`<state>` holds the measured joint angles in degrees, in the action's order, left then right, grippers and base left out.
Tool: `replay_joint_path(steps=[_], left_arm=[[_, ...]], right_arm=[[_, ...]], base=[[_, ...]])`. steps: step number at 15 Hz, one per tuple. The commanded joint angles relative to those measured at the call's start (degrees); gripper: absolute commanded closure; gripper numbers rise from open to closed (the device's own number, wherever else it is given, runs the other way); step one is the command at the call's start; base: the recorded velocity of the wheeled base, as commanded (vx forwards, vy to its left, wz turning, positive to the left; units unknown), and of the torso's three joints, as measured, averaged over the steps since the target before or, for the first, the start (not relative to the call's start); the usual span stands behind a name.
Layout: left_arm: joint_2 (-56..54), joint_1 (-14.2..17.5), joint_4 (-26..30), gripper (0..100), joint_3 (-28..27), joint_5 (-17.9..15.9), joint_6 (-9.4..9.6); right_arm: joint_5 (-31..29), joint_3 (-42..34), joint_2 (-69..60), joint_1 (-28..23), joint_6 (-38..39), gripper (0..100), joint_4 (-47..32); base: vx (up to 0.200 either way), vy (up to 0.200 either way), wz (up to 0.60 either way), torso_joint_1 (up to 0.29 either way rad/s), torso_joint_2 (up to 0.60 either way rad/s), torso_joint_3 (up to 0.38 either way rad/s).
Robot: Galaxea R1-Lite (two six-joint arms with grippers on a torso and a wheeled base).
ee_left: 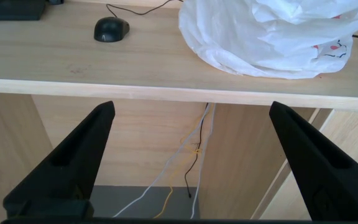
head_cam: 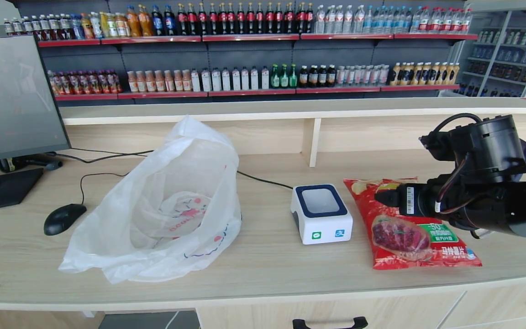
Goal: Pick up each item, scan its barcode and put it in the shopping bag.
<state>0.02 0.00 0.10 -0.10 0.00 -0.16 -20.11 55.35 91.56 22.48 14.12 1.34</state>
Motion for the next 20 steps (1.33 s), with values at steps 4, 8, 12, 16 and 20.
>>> replay_joint_path(steps=[4,8,12,16,20], left_arm=[[-0.02,0.00,-0.01,0,0.01,0.00,-0.02],[-0.02,0.00,-0.01,0,0.01,0.00,-0.02],[-0.02,0.00,-0.01,0,0.01,0.00,-0.02],[-0.02,0.00,-0.01,0,0.01,0.00,-0.02],[-0.02,0.00,-0.01,0,0.01,0.00,-0.02]], right_arm=[[-1.95,-0.41,-2.71,0.20,1.18,0,-4.33],[-0.89,-0.68,-1.56,0.28,2.06,0,-4.42],[-0.54,-0.24,0.90,1.25,3.90,0,-4.24],[-0.45,-0.68,2.48,2.48,6.54,0,-4.68],[0.69,-1.03,3.53,2.48,6.98,0,-4.86]], base=[[0.000,0.000,0.00,0.000,0.00,0.000],[0.000,0.000,0.00,0.000,0.00,0.000],[0.000,0.000,0.00,0.000,0.00,0.000],[0.000,0.000,0.00,0.000,0.00,0.000],[0.000,0.000,0.00,0.000,0.00,0.000]])
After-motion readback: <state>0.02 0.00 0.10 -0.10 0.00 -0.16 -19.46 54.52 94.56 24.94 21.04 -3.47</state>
